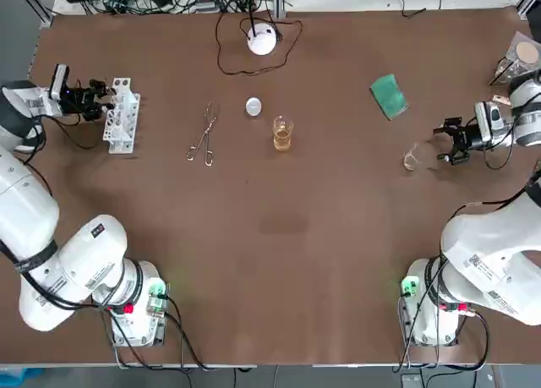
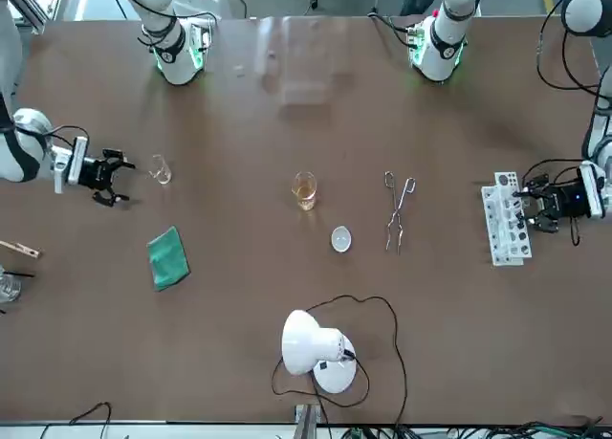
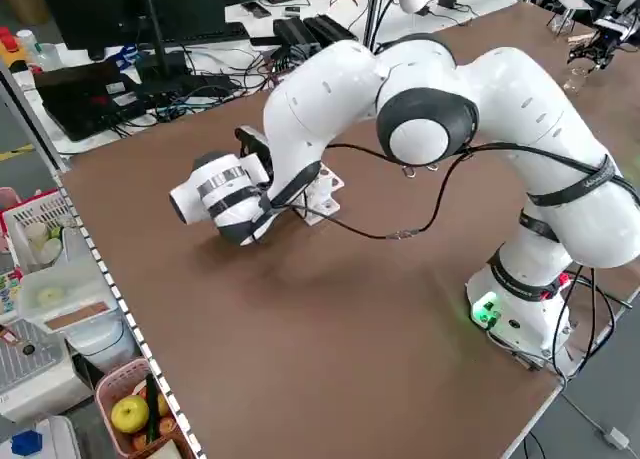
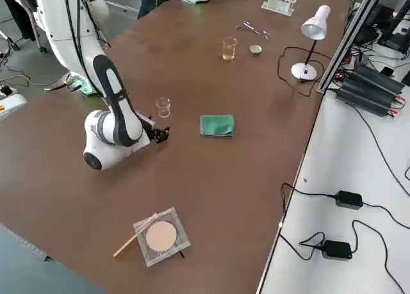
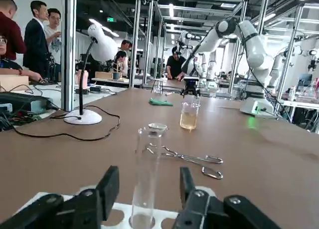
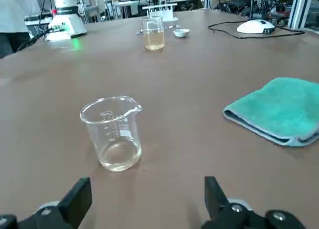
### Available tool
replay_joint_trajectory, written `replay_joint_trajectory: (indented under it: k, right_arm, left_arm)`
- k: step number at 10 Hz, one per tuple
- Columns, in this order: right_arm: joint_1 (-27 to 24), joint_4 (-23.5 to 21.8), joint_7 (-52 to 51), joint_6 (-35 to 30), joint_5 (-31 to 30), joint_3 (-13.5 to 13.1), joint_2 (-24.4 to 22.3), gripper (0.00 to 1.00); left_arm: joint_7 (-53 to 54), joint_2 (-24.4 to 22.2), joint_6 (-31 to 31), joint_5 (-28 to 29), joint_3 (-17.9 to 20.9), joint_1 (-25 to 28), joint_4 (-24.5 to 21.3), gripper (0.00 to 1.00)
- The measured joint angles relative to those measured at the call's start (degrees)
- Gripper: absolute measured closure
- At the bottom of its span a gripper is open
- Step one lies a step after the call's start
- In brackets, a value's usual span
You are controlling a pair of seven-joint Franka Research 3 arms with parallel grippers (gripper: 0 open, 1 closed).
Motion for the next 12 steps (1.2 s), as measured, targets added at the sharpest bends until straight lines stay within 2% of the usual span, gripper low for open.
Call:
replay_joint_trajectory:
  k: [4, 8, 12]
  right_arm:
    - [-0.46, -2.58, -1.5, -0.47, 0.0, 0.78, 1.69, 0.0]
    - [0.22, -3.51, -2.16, -1.21, -0.02, 1.36, 1.89, 0.0]
    - [2.67, -3.89, -2.35, -1.55, -0.02, 1.68, 2.32, 0.0]
  left_arm:
    - [0.0, 0.01, -0.14, -0.78, -0.56, 0.0, -0.54, 0.44]
    - [0.0, 0.07, -0.13, -0.78, -0.55, 0.06, -0.79, 0.57]
    - [0.0, 0.66, -0.09, -0.78, -0.55, 0.15, -1.06, 0.64]
